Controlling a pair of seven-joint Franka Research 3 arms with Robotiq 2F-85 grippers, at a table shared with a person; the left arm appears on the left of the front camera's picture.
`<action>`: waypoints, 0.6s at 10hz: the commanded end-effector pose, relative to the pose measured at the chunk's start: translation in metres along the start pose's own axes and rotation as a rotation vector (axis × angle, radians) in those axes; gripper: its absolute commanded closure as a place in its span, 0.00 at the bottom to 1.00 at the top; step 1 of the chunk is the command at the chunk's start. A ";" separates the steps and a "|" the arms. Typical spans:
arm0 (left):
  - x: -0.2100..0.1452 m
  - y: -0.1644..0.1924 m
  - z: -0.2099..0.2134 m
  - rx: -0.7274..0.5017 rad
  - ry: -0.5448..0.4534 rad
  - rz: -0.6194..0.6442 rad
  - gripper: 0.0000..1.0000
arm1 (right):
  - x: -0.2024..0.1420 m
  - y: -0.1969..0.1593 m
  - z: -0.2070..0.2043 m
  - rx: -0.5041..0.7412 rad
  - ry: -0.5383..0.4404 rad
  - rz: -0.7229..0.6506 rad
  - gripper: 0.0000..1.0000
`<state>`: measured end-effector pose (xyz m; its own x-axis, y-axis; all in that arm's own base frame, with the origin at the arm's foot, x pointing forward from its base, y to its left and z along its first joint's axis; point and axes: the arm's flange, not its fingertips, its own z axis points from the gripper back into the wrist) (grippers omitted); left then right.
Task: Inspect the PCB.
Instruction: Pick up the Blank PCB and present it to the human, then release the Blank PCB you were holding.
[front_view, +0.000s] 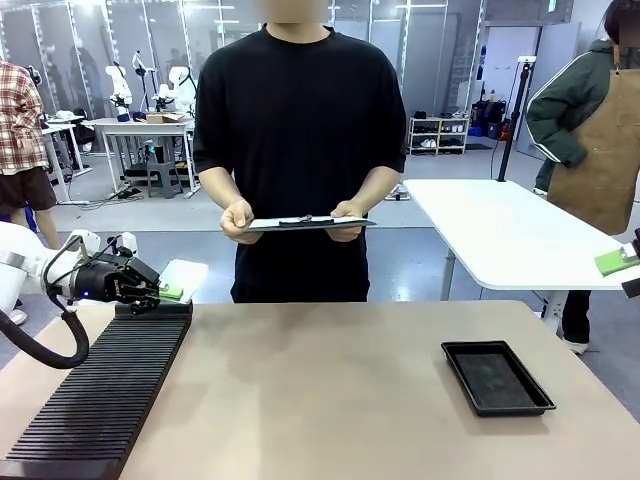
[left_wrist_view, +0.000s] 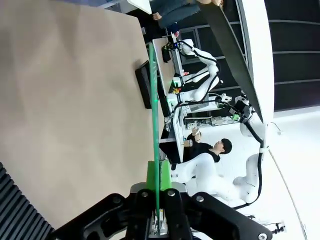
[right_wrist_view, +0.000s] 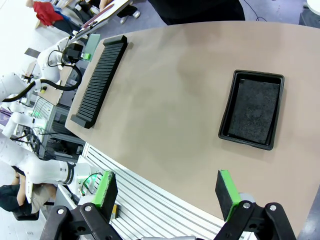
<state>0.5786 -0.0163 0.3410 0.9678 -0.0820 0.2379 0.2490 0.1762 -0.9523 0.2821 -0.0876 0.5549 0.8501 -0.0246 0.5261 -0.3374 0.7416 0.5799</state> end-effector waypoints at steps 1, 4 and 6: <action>-0.003 0.000 0.002 -0.001 0.015 -0.021 1.00 | 0.000 -0.001 0.001 0.009 -0.002 0.015 0.00; -0.003 0.000 0.002 -0.001 0.015 -0.021 1.00 | 0.000 -0.001 0.001 0.009 -0.002 0.015 0.00; -0.003 0.000 0.002 -0.001 0.015 -0.021 1.00 | 0.000 -0.001 0.001 0.009 -0.002 0.015 0.00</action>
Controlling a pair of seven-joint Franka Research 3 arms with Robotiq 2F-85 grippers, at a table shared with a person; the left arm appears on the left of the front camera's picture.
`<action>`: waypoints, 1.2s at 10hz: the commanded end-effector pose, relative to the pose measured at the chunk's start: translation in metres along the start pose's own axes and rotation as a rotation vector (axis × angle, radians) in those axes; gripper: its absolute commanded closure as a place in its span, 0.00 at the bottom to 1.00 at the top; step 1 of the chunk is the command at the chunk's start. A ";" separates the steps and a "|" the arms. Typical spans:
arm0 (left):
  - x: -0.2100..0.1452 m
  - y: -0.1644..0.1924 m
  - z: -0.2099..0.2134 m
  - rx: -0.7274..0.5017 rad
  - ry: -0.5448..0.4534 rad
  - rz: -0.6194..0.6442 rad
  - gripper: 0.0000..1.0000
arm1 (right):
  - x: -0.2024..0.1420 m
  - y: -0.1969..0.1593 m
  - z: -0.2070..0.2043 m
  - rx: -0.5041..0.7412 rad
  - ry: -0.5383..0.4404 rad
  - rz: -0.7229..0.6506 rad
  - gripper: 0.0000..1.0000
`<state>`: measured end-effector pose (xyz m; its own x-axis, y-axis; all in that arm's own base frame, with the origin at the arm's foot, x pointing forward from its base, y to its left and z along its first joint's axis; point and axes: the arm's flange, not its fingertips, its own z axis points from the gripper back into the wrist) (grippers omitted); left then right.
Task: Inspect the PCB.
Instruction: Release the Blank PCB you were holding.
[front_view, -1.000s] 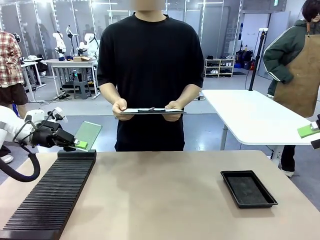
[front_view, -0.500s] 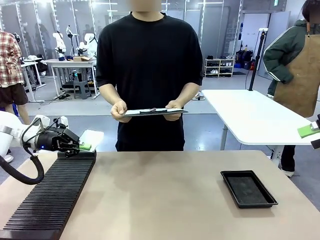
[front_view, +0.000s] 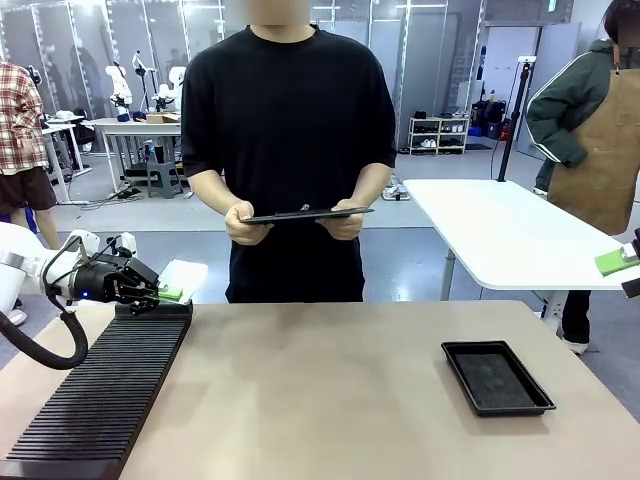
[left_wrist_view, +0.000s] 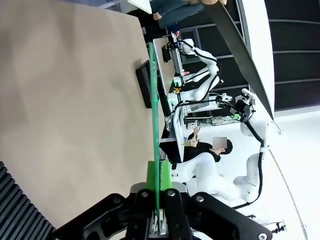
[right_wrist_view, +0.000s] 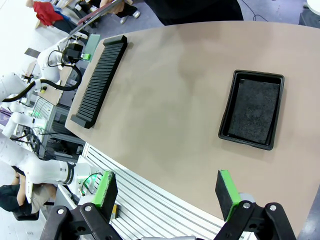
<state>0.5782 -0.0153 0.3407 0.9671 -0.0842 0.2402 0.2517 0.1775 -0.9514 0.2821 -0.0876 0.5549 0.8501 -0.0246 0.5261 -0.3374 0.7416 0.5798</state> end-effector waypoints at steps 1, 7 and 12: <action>-0.003 0.000 0.001 -0.002 0.014 -0.019 1.00 | 0.000 -0.001 0.001 0.009 -0.002 0.015 0.00; -0.003 0.000 0.001 -0.002 0.014 -0.019 1.00 | 0.000 -0.001 0.001 0.009 -0.002 0.015 0.00; -0.003 0.000 0.001 -0.002 0.014 -0.019 1.00 | 0.000 -0.001 0.001 0.009 -0.002 0.015 0.00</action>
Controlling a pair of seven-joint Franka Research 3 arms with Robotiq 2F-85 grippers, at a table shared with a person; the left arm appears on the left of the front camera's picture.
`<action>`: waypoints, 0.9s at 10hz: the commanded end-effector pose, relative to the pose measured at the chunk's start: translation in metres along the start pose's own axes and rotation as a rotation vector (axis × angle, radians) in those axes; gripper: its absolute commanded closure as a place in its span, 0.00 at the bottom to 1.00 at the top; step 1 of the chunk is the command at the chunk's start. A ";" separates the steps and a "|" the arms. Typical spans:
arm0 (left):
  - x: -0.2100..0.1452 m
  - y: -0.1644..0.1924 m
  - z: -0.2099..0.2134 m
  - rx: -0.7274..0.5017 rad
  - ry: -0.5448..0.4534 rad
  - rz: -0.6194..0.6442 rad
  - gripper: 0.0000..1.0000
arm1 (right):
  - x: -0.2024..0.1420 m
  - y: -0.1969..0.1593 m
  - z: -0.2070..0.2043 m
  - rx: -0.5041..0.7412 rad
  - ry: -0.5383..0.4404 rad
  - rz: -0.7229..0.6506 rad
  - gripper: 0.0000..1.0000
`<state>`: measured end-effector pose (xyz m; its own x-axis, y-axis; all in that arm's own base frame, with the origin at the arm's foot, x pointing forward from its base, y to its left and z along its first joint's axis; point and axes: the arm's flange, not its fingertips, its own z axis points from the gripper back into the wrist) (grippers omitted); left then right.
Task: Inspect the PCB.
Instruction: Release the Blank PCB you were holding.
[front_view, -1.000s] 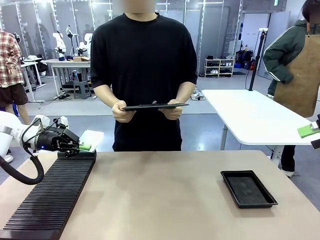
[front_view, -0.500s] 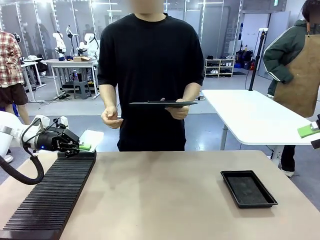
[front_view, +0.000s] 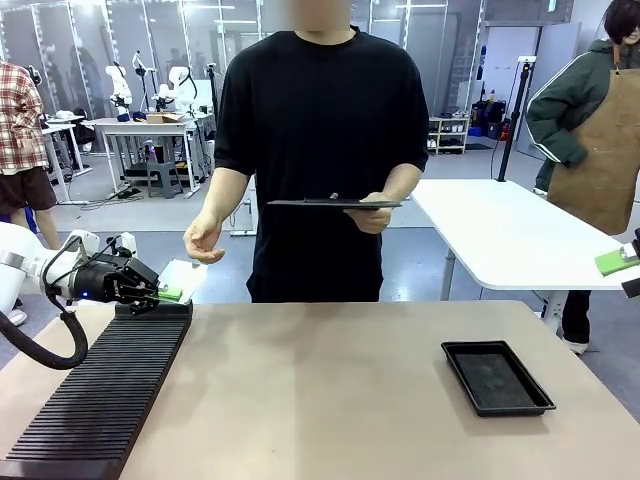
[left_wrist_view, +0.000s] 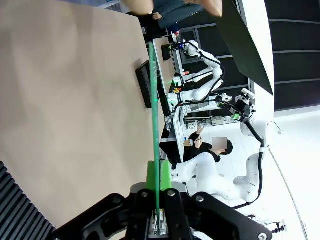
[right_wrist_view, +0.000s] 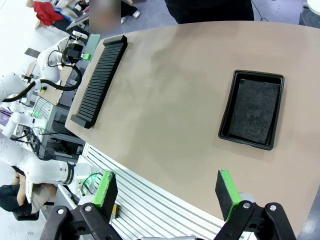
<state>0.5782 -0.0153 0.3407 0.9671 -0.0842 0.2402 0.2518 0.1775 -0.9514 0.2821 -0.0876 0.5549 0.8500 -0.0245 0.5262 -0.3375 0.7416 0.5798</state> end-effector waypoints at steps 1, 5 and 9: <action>-0.003 0.000 0.001 -0.002 0.014 -0.019 1.00 | 0.000 -0.001 0.001 0.009 -0.002 0.015 0.00; -0.003 0.000 0.001 -0.002 0.014 -0.019 1.00 | 0.000 -0.001 0.001 0.009 -0.002 0.015 0.00; -0.003 0.000 0.001 -0.002 0.014 -0.019 1.00 | 0.000 -0.001 0.001 0.009 -0.002 0.015 0.00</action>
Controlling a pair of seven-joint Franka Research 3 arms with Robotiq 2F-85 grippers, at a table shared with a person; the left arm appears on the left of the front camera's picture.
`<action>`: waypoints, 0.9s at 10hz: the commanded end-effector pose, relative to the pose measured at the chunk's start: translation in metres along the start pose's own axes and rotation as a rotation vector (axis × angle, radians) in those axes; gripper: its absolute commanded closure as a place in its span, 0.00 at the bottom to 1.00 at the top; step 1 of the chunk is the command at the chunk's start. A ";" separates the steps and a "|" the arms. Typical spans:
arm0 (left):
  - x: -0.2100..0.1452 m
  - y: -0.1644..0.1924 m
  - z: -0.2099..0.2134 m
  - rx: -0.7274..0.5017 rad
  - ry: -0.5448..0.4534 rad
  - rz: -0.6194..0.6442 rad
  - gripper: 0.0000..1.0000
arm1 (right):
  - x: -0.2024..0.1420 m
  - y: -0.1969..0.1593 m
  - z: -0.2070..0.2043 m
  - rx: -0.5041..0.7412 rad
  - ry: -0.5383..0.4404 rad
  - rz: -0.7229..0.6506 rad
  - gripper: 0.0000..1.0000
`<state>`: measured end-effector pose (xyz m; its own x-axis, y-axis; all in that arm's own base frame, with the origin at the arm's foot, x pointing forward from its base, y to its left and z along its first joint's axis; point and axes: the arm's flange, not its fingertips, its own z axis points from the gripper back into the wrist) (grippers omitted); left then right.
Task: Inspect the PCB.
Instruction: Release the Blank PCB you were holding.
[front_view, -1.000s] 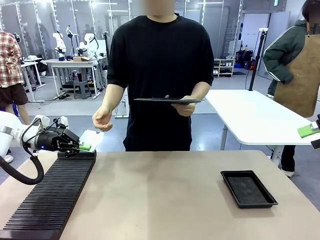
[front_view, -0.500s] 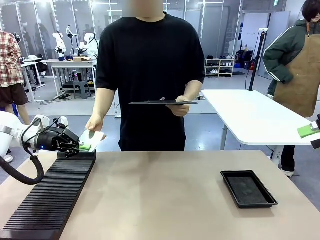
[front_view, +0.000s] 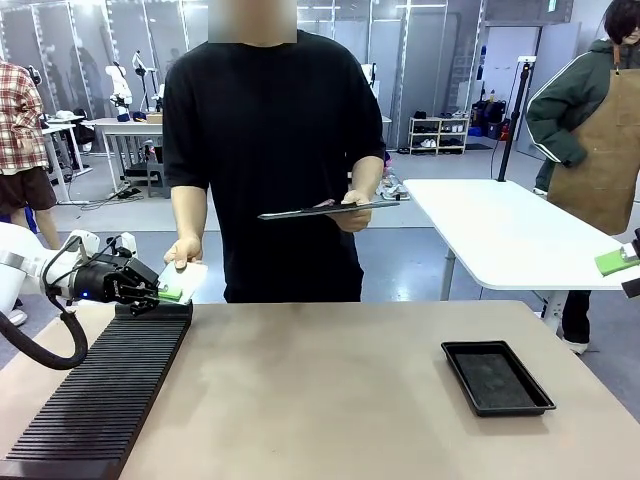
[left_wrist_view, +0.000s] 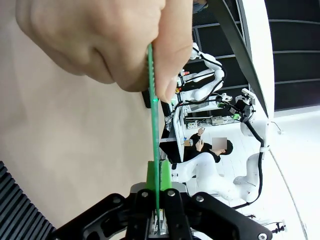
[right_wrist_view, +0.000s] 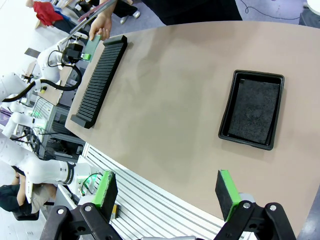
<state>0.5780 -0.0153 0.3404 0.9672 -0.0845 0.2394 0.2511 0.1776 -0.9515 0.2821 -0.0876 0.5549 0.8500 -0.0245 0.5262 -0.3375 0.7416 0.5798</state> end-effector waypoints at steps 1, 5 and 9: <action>-0.002 0.000 0.001 -0.002 0.013 -0.019 1.00 | 0.000 -0.001 0.001 0.009 -0.002 0.015 0.00; -0.002 0.000 0.001 -0.002 0.013 -0.019 1.00 | 0.000 -0.001 0.001 0.009 -0.002 0.015 0.00; 0.001 -0.002 -0.010 -0.067 0.026 0.034 0.21 | 0.000 -0.001 0.001 0.009 -0.002 0.015 0.00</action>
<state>0.5760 -0.0231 0.3411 0.9679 -0.1030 0.2294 0.2433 0.1528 -0.9578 0.2821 -0.0876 0.5549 0.8500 -0.0245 0.5262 -0.3376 0.7416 0.5798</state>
